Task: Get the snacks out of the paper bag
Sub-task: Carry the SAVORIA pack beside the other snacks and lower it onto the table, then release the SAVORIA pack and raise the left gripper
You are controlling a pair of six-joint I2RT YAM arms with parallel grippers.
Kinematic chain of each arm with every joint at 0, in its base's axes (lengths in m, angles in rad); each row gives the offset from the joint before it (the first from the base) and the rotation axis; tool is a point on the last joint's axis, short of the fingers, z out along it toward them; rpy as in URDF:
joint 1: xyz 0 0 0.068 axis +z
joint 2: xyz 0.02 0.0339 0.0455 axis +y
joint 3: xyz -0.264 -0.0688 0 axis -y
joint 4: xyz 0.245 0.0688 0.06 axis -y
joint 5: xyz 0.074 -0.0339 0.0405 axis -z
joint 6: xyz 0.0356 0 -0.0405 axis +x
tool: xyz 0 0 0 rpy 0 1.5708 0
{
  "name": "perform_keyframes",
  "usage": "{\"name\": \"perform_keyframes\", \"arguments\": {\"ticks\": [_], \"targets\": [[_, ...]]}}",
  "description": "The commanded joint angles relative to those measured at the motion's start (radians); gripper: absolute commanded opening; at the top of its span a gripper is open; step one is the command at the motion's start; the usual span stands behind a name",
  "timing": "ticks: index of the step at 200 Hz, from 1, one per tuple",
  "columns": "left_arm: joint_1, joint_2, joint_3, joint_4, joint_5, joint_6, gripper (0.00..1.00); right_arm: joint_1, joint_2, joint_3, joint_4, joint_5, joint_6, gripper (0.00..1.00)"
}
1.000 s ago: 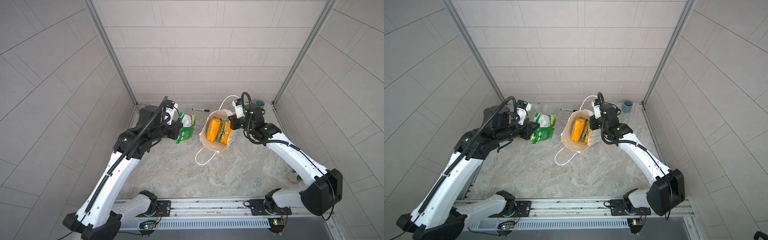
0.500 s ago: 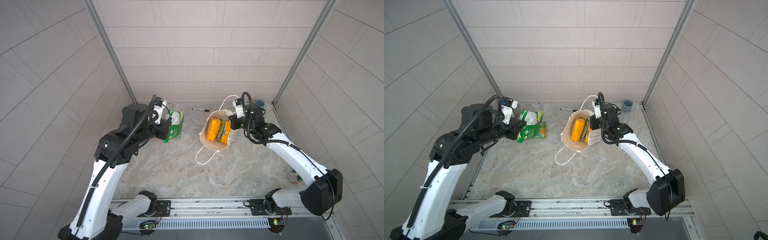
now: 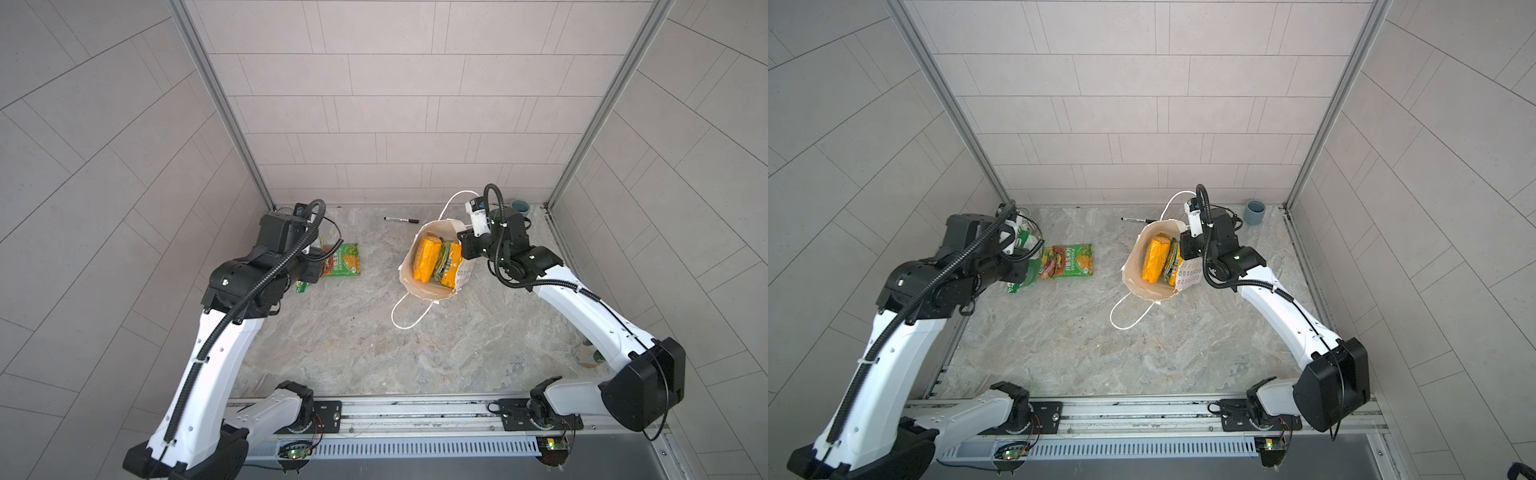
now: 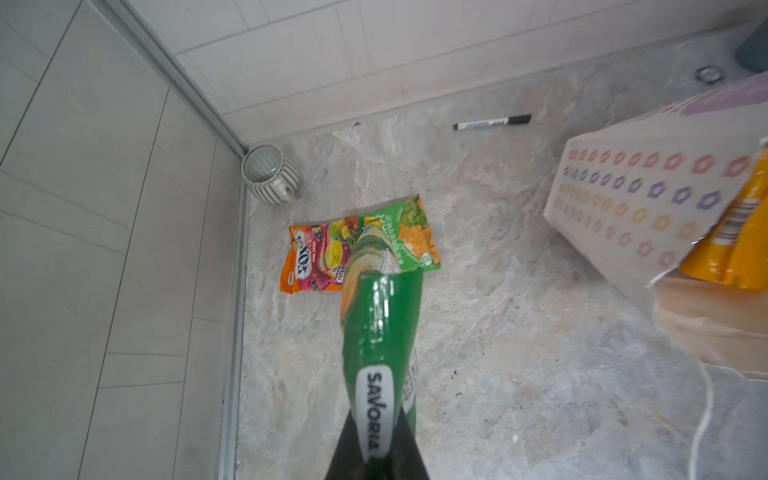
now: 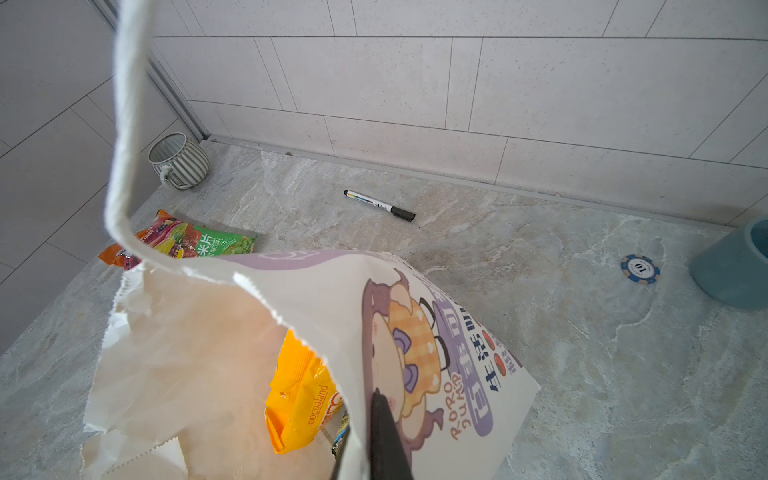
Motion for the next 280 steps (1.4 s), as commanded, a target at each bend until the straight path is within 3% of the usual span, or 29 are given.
{"name": "perform_keyframes", "arguments": {"ticks": [1,97,132,215,280], "targets": [[0.033,0.017,-0.055,0.004,-0.089,0.023,0.0,-0.007,0.008,-0.015,0.012,0.017,0.005,0.0],[0.143,0.086,-0.238,0.014,-0.187,0.004,0.0,-0.01,0.014,-0.015,0.011,0.018,0.002,0.0],[0.148,0.135,-0.279,0.002,-0.315,-0.016,0.0,-0.01,0.012,-0.017,0.012,0.018,0.001,0.0],[0.143,0.369,-0.351,0.08,-0.272,-0.021,0.0,-0.012,0.009,-0.031,0.021,0.001,0.008,0.0],[0.118,0.497,-0.329,0.132,-0.434,-0.015,0.0,-0.02,0.016,-0.041,0.04,-0.017,0.017,0.0]]}}
